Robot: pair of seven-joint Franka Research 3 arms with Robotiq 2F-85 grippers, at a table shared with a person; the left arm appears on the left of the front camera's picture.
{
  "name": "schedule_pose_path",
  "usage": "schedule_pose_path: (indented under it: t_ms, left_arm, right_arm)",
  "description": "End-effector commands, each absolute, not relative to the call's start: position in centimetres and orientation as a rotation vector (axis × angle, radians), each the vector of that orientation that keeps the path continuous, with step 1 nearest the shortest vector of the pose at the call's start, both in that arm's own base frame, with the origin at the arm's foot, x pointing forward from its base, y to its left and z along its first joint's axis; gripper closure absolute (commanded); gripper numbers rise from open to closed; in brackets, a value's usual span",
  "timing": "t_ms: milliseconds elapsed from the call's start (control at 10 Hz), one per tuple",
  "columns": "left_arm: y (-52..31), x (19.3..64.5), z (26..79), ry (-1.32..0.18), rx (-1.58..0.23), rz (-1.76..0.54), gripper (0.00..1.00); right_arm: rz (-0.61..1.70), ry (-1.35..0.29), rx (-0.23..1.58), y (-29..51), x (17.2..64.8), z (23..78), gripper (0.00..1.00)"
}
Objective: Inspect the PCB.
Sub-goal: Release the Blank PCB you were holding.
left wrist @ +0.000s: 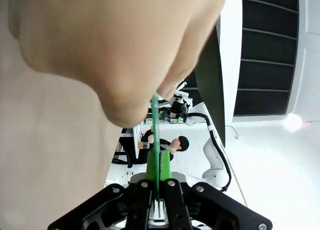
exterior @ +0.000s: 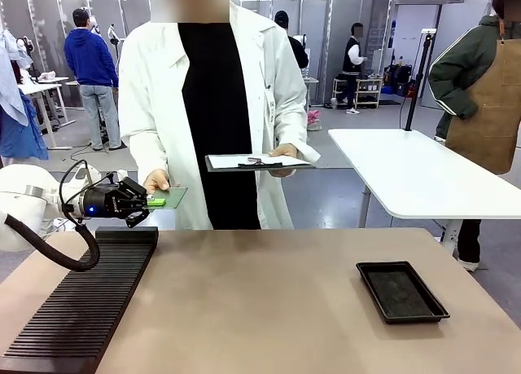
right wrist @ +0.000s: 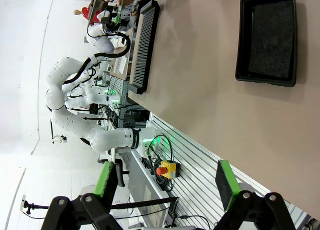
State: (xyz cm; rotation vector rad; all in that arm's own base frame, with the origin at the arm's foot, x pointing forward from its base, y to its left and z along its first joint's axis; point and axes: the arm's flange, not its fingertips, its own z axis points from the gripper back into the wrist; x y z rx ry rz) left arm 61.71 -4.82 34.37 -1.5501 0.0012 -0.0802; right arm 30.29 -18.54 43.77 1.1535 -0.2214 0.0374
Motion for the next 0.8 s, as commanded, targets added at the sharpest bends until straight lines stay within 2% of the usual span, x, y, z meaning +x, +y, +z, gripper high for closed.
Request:
schedule_pose_path:
  t_ms: [0,500,600,700]
  left_arm:
    - [-4.82,61.64,34.49,0.006,-1.558,-0.085,0.97]
    - [-4.83,61.7,34.37,0.002,-1.55,-0.081,0.97]
    - [-4.77,61.81,34.58,-0.014,-1.558,-0.069,0.61]
    - [-4.78,61.84,34.77,-0.023,-1.559,-0.061,0.59]
  right_arm:
    - [0.05,-0.234,1.164,-18.66,30.34,44.02,0.0]
    - [0.05,-0.234,1.164,-18.66,30.34,44.02,0.0]
    - [0.05,-0.234,1.164,-18.66,30.34,44.02,0.0]
    - [0.05,-0.234,1.164,-18.66,30.34,44.02,0.0]
